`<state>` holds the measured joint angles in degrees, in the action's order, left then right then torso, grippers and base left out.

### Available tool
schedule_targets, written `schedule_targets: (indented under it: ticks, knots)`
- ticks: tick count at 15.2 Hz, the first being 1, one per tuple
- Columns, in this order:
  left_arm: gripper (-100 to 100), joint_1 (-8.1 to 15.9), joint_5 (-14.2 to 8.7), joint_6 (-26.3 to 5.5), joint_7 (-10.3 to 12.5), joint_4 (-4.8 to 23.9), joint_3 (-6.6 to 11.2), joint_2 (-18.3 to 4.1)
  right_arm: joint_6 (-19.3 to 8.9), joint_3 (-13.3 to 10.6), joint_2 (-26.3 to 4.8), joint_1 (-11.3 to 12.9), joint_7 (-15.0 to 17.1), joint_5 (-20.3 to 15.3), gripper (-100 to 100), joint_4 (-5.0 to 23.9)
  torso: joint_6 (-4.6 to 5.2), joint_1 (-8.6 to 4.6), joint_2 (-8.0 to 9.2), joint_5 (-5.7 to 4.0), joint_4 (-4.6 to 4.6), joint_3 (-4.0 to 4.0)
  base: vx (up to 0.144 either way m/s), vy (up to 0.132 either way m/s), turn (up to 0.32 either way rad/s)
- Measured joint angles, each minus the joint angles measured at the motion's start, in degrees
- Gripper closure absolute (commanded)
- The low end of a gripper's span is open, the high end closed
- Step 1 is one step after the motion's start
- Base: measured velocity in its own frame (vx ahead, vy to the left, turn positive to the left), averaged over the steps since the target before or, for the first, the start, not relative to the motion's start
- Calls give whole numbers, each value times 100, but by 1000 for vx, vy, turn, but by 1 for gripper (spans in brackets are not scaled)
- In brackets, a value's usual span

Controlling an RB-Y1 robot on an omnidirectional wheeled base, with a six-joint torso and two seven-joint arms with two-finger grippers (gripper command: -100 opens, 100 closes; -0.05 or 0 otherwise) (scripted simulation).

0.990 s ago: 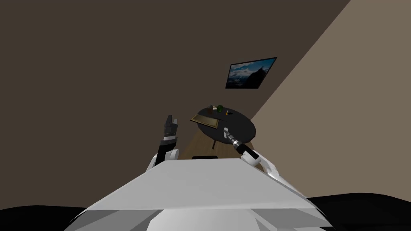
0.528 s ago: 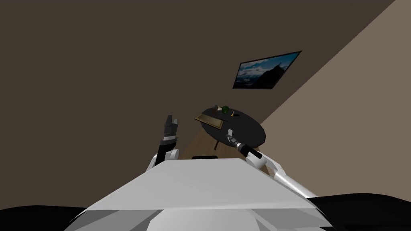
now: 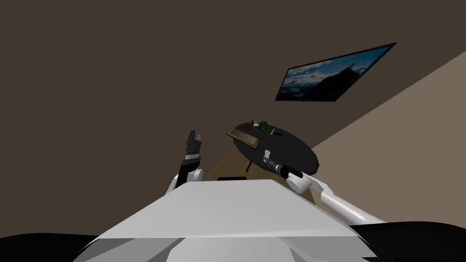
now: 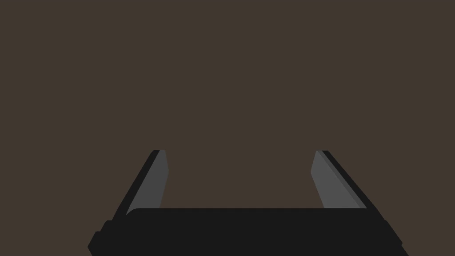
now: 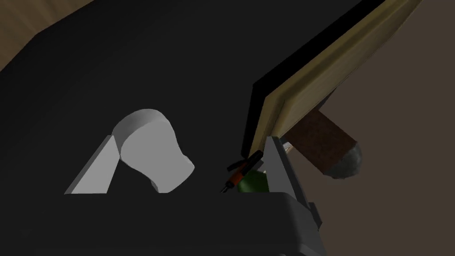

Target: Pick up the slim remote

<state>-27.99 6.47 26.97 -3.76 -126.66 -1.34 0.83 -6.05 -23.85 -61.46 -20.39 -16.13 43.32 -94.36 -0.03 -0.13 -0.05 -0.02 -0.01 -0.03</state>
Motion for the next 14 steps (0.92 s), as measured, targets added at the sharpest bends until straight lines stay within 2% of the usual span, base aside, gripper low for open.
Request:
schedule_targets:
  ticks: [2,5,7,9,14]
  knots:
    - [0,0,0,0,0,0,0,0,-219,-31,-216,-18,-76,209,-100,112,0,2,-1,1,0,-1,-13,-2,329]
    - [0,0,0,0,0,0,0,0,-430,-238,-583,43,-177,573,-100,414,0,3,-5,1,-1,-3,-7,-2,281]
    - [0,-1,0,0,0,0,1,0,-537,-321,-706,85,-232,741,-100,559,5,3,-6,1,-1,-3,0,2,159]
    - [0,1,0,0,0,0,0,0,-673,-468,-963,144,-290,1002,-100,755,-6,7,-11,2,-2,-6,5,4,429]
    - [0,0,0,0,0,0,0,0,-985,-724,-1319,230,-416,1471,-100,1129,-1,7,-14,2,-3,-8,10,1,211]
